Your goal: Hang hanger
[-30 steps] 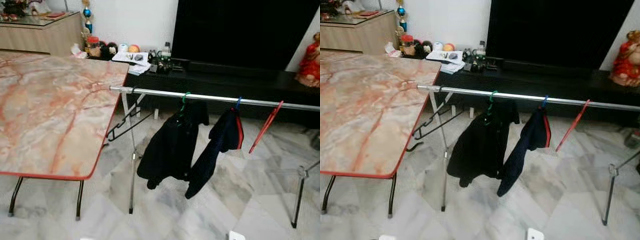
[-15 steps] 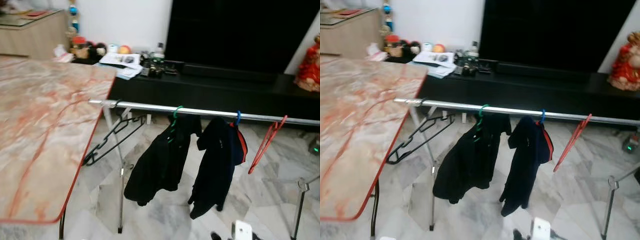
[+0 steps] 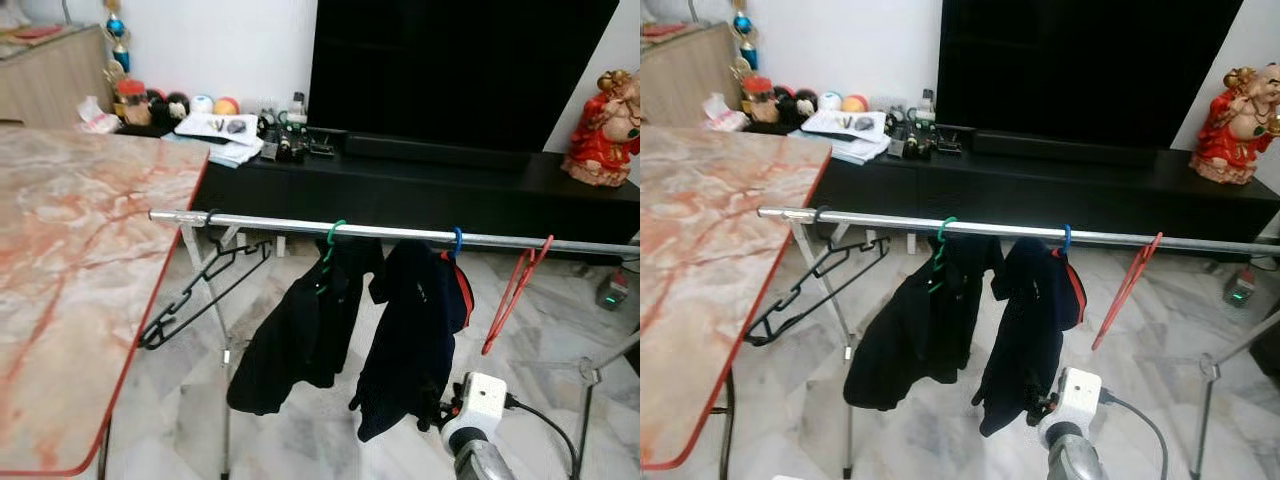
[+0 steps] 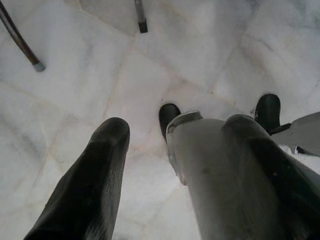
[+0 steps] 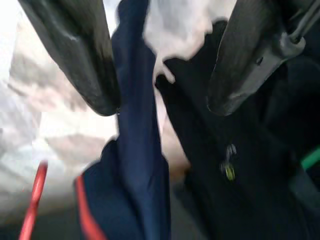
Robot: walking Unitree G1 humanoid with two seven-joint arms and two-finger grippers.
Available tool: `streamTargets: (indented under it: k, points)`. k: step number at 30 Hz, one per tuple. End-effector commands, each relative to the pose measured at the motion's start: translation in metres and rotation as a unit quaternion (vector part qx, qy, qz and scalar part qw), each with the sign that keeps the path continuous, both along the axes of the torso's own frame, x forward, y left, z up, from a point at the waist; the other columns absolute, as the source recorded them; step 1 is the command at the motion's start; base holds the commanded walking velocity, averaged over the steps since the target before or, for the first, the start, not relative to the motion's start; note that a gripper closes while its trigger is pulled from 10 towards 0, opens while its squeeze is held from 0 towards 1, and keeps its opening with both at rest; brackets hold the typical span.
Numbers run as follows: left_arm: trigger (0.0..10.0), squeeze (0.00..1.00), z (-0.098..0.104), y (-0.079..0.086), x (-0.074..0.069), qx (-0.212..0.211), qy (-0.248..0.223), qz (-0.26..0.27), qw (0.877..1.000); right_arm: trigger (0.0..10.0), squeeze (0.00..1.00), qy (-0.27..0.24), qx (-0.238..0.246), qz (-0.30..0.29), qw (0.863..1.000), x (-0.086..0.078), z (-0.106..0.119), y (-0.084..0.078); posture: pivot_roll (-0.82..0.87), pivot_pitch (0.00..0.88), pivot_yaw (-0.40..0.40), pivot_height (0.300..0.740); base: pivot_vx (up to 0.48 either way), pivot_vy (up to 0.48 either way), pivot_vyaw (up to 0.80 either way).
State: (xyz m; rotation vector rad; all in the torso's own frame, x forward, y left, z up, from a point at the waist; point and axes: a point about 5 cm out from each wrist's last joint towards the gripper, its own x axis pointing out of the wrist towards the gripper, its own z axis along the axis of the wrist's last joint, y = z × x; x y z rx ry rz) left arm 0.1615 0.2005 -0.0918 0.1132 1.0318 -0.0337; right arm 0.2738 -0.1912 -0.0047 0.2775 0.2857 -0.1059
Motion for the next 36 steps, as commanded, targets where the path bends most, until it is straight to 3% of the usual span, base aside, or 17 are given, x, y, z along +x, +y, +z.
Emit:
streamTargets:
  k: [1, 4, 11, 31, 36]
  points:
    - [10.0, 0.0, -0.001, -0.002, -0.002, 0.0, 0.009, -0.008, 1.0, 10.0, 0.0, -0.041, -0.006, -0.017, 0.999, 0.007, 0.013, -0.004, 0.09, 0.0, -0.083, 0.74, 0.0, 0.0, 0.0]
    - [10.0, 0.0, -0.001, 0.001, -0.003, 0.0, 0.007, -0.007, 1.0, 10.0, 0.0, -0.108, -0.013, -0.035, 0.993, 0.023, 0.044, 0.0, 0.08, 0.0, -0.079, 0.74, 0.0, 0.0, 0.0]
    - [10.0, 0.0, 0.0, 0.005, -0.003, 0.0, 0.003, -0.005, 1.0, 10.0, 0.0, -0.134, -0.008, -0.027, 0.991, 0.039, 0.059, 0.013, 0.09, 0.0, -0.08, 0.74, 0.0, 0.0, 0.0]
    - [10.0, 0.0, -0.001, 0.002, -0.004, -0.003, 0.004, -0.02, 1.0, 10.0, 0.0, -0.09, -0.001, -0.049, 0.995, 0.031, 0.047, 0.013, 0.09, 0.0, -0.07, 0.74, 0.287, 0.0, 0.0]
    - [10.0, 0.0, -0.003, 0.004, -0.01, -0.001, 0.014, -0.02, 1.0, 10.0, 0.0, -0.083, -0.001, -0.049, 0.995, 0.033, 0.046, 0.013, 0.1, 0.0, -0.074, 0.74, 0.329, 0.0, 0.0]
